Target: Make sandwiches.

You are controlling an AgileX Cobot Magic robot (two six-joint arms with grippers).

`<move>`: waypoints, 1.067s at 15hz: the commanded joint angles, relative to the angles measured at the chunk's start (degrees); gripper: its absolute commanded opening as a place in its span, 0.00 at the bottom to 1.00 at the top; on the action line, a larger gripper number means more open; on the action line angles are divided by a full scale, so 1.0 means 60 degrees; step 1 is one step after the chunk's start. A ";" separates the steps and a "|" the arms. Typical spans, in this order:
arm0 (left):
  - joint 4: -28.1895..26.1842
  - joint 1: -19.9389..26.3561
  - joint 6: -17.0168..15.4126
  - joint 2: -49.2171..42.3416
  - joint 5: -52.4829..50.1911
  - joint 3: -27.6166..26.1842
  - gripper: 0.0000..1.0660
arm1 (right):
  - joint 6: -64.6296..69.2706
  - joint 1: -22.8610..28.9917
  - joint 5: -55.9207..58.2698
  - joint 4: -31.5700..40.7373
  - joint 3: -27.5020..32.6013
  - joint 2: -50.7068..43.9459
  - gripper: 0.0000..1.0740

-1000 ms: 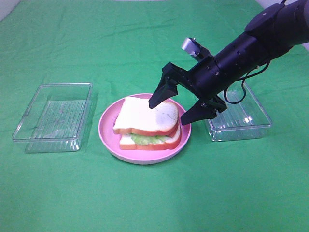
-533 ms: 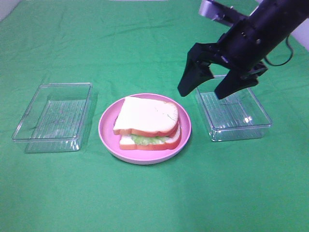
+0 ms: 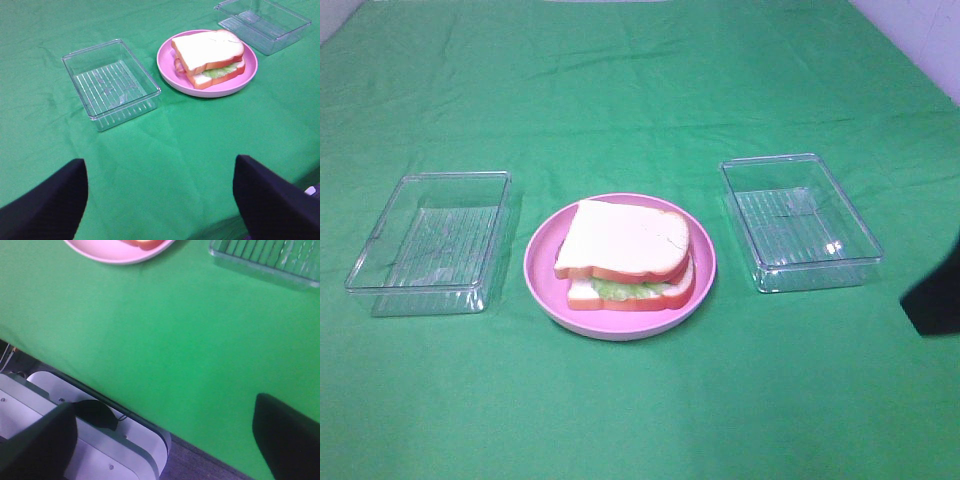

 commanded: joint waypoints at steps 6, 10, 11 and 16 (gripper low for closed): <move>-0.0095 0.0000 0.0000 -0.0038 -0.0134 0.0019 0.72 | -0.0325 0.0019 0.0153 -0.0038 0.2531 -0.6255 0.81; -0.0086 0.0000 0.0000 -0.0038 -0.0134 0.0019 0.72 | -0.0267 0.0019 0.0153 -0.0010 0.2588 -0.8413 0.81; -0.0086 0.0000 0.0000 -0.0038 -0.0134 0.0019 0.72 | -0.0267 0.0019 0.0153 -0.0010 0.2588 -0.8480 0.81; -0.0086 0.1413 0.0000 -0.0029 -0.0134 0.0019 0.72 | -0.0267 0.0019 0.0153 -0.0010 0.2588 -0.8461 0.81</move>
